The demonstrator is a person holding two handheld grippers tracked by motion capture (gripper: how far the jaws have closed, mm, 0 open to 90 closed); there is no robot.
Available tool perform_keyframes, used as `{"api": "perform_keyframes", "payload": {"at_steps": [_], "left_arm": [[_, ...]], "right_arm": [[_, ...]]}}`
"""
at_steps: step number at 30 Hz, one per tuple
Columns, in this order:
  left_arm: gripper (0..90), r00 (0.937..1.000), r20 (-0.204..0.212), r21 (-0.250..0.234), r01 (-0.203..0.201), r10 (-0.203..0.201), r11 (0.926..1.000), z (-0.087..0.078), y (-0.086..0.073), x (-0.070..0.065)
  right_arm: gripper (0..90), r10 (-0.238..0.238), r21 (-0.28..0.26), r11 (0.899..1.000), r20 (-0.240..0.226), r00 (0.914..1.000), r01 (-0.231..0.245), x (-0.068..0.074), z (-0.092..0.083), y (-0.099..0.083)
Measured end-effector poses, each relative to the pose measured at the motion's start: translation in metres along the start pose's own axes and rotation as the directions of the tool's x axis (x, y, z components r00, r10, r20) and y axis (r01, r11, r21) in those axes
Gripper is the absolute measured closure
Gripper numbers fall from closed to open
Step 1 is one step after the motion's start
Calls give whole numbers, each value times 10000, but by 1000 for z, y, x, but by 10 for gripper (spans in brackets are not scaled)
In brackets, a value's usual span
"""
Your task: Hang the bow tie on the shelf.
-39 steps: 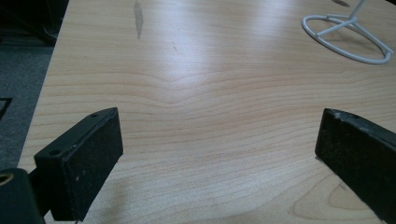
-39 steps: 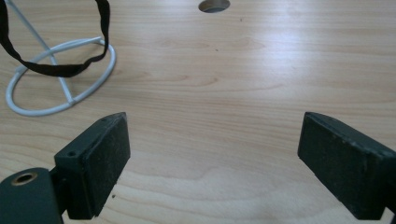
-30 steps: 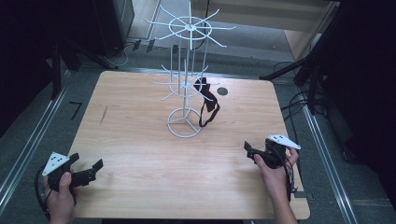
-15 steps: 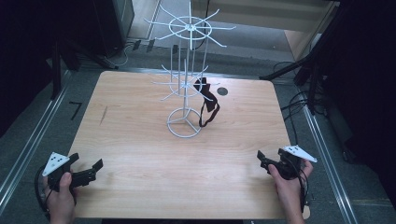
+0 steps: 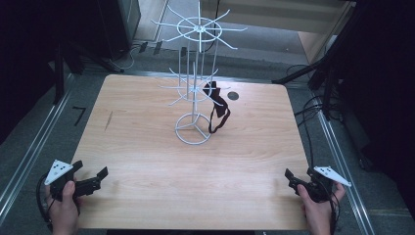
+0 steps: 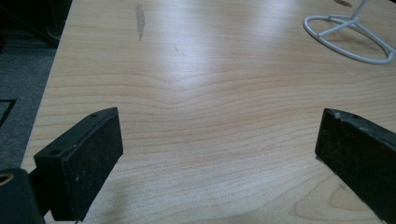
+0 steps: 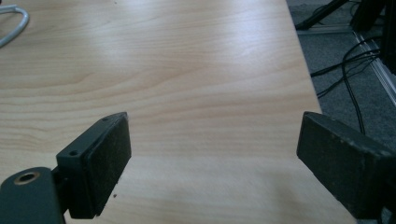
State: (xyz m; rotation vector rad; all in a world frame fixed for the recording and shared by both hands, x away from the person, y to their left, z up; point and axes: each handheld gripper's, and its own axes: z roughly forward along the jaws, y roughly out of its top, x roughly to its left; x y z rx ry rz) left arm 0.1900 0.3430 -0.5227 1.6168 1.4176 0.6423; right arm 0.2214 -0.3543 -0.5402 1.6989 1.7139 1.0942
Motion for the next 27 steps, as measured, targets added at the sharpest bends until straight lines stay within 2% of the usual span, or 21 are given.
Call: {"api": "perform_keyframes", "payload": {"at_steps": [6, 10, 13, 17, 19, 22, 27], "left_arm": [[15, 10000, 7, 20, -29, 29, 10000, 0, 0, -1], [15, 10000, 5, 58, -56, 56, 10000, 0, 0, -1], [15, 10000, 0, 66, -56, 56, 10000, 0, 0, -1], [15, 9999, -15, 106, -106, 106, 9999, 1, 0, -1], [15, 10000, -16, 79, -86, 87, 9999, 1, 0, -1], [15, 10000, -5, 84, -67, 68, 9999, 0, 0, -1], [15, 10000, -34, 84, -56, 56, 9999, 0, -1, -2]], "right_arm": [[103, 76, 73, 9999, 264, 9996, -78, -12, -11, -15], [110, 219, -74, 9997, 474, 9986, -216, -18, -17, -20], [120, 360, -123, 9993, 474, 9982, -354, -18, -18, -24], [124, 219, -260, 9994, 503, 9985, -206, -16, -19, -24], [125, 342, -293, 9990, 480, 9983, -328, -17, -18, -24], [127, 448, -252, 9987, 490, 9978, -436, -18, -18, -24], [127, 363, -202, 9992, 526, 9980, -353, -17, -18, -24]]}}
